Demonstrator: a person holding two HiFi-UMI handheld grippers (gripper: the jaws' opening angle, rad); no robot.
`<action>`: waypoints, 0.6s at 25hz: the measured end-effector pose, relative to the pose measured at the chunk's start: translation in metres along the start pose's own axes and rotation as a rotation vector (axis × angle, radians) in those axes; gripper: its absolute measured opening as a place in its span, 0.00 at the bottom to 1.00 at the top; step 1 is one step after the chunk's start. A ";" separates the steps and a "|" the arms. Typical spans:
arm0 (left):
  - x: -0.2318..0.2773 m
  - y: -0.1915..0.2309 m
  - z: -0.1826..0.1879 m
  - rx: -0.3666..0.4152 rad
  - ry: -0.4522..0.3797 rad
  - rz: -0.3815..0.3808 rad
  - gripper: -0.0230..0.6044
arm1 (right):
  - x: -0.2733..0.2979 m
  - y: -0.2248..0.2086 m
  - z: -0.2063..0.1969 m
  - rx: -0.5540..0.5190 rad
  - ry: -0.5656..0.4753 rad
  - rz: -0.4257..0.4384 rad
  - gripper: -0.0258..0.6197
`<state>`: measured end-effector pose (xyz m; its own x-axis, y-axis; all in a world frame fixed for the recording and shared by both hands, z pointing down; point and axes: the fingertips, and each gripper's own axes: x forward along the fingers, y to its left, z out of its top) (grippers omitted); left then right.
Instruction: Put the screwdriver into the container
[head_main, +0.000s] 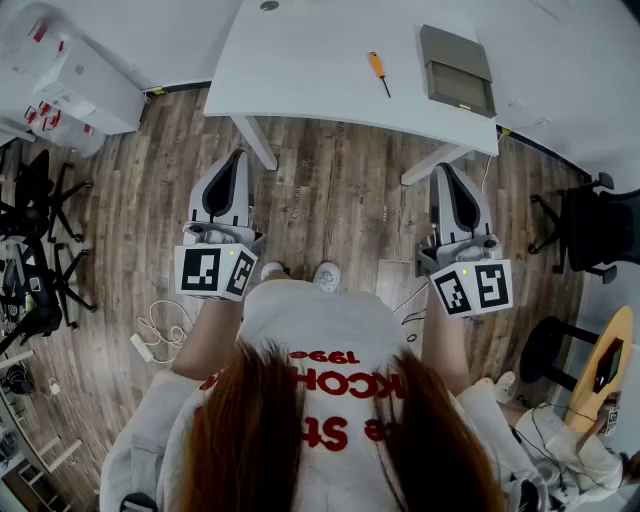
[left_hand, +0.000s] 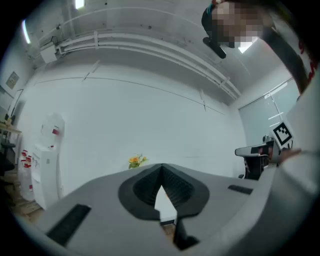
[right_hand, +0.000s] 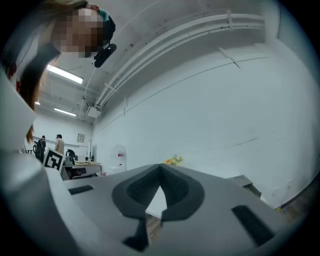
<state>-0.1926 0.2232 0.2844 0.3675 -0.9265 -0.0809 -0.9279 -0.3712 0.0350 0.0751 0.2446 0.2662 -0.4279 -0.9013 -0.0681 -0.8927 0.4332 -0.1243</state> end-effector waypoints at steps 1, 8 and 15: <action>0.000 -0.001 0.000 -0.001 0.000 0.001 0.05 | 0.000 0.000 0.000 -0.001 -0.001 0.001 0.04; -0.006 -0.004 0.006 0.023 -0.002 0.022 0.05 | -0.004 0.005 0.005 0.053 -0.027 0.047 0.05; 0.000 -0.006 0.001 0.039 0.014 0.007 0.05 | 0.002 0.002 -0.002 0.082 -0.009 0.053 0.05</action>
<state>-0.1875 0.2253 0.2828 0.3614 -0.9300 -0.0672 -0.9322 -0.3620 -0.0037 0.0717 0.2437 0.2678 -0.4728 -0.8770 -0.0858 -0.8538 0.4801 -0.2013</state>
